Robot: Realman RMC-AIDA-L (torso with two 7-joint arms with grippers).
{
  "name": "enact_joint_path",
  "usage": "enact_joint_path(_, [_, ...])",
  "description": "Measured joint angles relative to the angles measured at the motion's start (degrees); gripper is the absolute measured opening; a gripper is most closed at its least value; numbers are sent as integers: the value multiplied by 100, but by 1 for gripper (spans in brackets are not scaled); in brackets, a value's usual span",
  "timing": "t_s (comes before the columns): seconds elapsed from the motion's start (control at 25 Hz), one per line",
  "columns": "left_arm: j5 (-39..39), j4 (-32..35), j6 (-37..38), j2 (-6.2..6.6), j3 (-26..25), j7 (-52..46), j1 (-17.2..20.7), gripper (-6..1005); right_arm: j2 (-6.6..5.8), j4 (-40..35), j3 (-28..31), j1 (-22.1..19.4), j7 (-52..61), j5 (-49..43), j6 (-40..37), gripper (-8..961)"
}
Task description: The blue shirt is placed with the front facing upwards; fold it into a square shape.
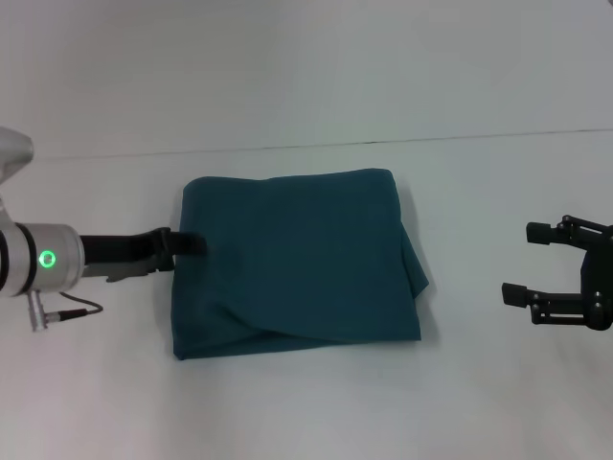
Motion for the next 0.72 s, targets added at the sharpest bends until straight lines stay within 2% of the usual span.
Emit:
enact_joint_path(0.28, [-58, 493, -188, -34, -4, 314, 19, 709, 0, 52, -47, 104, 140, 0, 135, 942])
enact_joint_path(0.48, [-643, 715, -353, -191, 1, 1115, -10, 713, 0, 281, -95, 361, 281, 1, 372, 942])
enact_joint_path(0.56, [-821, 724, -360, -209, 9, 1341, -10, 715, 0, 426, -181, 491, 377, -23, 607, 942])
enact_joint_path(0.72, [-2199, 694, -99, -227, 53, 2794, 128, 717, 0, 646, -593, 674, 556, -47, 1180, 942])
